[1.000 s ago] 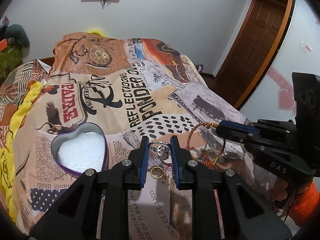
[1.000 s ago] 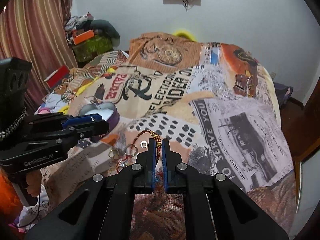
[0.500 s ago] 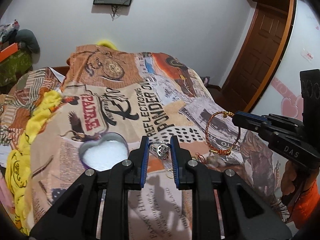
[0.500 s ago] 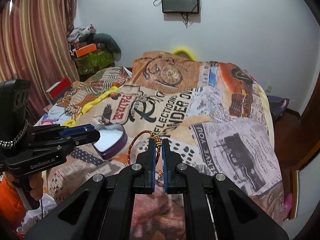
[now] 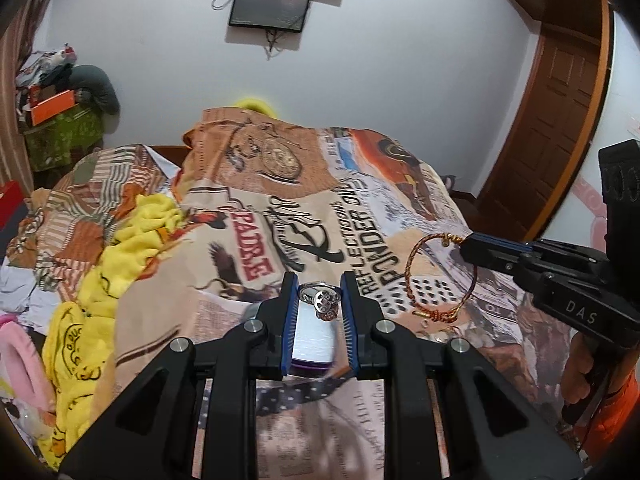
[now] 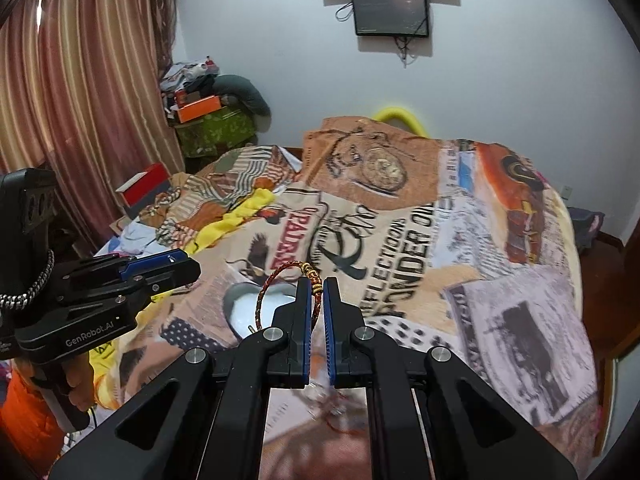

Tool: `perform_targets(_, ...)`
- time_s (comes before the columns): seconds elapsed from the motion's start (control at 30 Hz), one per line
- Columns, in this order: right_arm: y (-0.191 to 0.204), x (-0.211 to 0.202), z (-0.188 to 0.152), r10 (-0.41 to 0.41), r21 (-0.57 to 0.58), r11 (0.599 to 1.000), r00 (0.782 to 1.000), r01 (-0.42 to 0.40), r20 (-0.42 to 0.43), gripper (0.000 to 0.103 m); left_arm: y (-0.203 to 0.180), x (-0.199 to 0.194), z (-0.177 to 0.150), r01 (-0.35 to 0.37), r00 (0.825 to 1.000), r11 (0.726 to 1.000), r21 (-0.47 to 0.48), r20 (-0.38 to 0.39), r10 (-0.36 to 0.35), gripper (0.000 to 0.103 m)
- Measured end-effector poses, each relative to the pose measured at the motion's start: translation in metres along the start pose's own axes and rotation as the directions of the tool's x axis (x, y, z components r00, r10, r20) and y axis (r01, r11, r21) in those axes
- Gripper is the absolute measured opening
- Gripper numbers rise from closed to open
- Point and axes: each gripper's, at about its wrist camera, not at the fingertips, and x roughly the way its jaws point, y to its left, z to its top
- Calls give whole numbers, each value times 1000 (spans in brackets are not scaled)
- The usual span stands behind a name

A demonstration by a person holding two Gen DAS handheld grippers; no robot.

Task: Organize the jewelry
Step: 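Carry the ring and bracelet in both tools over the purple heart tin, then open the left tool to drop the ring while the right tool releases the bracelet into the tin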

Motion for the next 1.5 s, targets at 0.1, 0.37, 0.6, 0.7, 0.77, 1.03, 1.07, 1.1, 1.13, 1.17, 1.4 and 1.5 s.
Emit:
perform_targets(0.1, 7, 14, 3, 19, -6, 1000, 1000, -20, -15, 5, 9, 0, 1, -19, 1000, 1000, -6, 3, 19, 20)
perform_targets(0.37, 18, 57, 5, 50, -7, 999, 995, -51, -88, 5, 28, 16, -3, -50, 999, 998, -29, -23, 49, 20)
perform_targets(0.6, 20, 92, 1, 69, 2, 998, 981, -70, -181, 5, 41, 45, -16, -50, 994, 998, -49, -100, 45, 20)
perform_targets(0.7, 21, 105, -2, 77, 8, 997, 972, -77, -222, 5, 45, 58, -21, -40, 990, 997, -59, -136, 31, 20)
perform_targets(0.77, 22, 112, -5, 79, 7, 997, 966, -79, -246, 5, 47, 64, -25, -31, 988, 997, -65, -153, 21, 20)
perform_targets(1.03, 27, 125, -11, 60, -31, 997, 952, -73, -299, 5, 49, 85, -33, -5, 979, 997, -73, -204, -10, 20)
perform_targets(1.07, 28, 126, -12, 57, -35, 997, 951, -71, -304, 5, 48, 86, -33, -4, 978, 997, -73, -207, -11, 20)
perform_targets(1.1, 28, 128, -12, 53, -39, 997, 949, -69, -310, 5, 48, 88, -33, -3, 978, 997, -72, -209, -12, 20)
perform_targets(1.13, 28, 129, -13, 50, -42, 997, 948, -66, -315, 5, 48, 89, -34, -3, 977, 998, -70, -212, -12, 20)
perform_targets(1.17, 29, 130, -13, 48, -45, 997, 946, -66, -319, 5, 49, 91, -34, -3, 977, 998, -67, -214, -11, 20)
perform_targets(1.4, 27, 133, -13, 28, -34, 999, 947, -42, -321, 5, 50, 96, -34, 2, 975, 998, -60, -223, -15, 20)
perform_targets(1.5, 25, 133, -14, 26, -31, 999, 944, -38, -328, 5, 50, 95, -34, 14, 974, 998, -65, -225, -28, 20)
